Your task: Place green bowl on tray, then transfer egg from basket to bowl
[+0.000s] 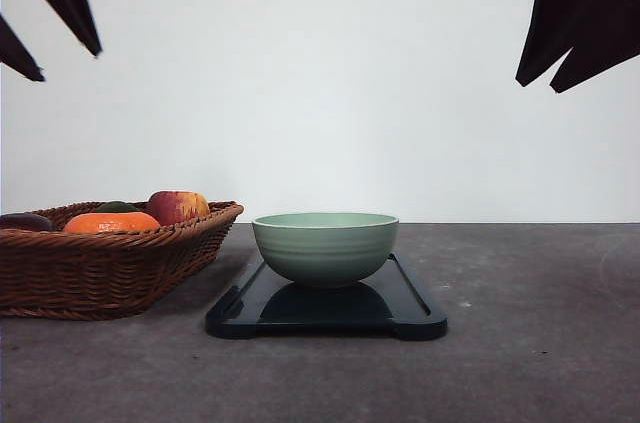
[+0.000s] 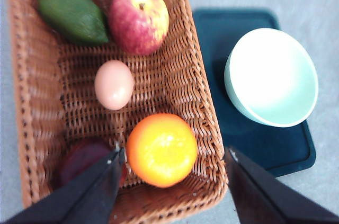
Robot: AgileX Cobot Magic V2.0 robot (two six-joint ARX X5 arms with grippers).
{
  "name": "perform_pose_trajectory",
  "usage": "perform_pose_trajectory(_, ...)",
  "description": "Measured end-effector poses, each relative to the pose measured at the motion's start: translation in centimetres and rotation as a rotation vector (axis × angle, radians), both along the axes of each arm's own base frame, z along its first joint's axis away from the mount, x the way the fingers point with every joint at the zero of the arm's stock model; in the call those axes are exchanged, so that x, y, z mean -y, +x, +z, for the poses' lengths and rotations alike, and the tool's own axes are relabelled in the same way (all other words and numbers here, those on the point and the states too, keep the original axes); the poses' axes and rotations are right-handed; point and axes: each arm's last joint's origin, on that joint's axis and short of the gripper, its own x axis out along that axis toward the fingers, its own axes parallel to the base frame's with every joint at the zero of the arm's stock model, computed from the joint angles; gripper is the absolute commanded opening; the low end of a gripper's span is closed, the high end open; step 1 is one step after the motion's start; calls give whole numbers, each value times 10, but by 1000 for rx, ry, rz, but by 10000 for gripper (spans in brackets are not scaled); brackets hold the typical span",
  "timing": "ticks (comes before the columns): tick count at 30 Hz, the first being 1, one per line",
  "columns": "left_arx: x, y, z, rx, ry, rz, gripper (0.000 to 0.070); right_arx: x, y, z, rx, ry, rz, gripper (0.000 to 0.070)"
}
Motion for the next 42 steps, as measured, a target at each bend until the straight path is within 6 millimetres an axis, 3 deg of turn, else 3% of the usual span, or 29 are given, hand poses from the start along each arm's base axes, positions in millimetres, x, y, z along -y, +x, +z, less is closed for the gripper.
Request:
perform_pose_trajectory(6,11,44,-4,-30,130,-11,391,0,0,0,-1,0,0,228)
perform_pose_trajectory(17,20,87,-55,-154,202,-52,392,0,0,0,-1,0,0,228)
perform_pose_trajectory(22,23,99,-71,-158,211,-57,399,0,0,0,-1,0,0,228)
perform_pose_trajectory(26,23,106,-80,-156,251,-42,487,0,0,0,-2,0,0,228)
perform_pose_trajectory(42,29,115,-103,-201,277,-59,472,0,-1,-1,-14,-7,-1,228)
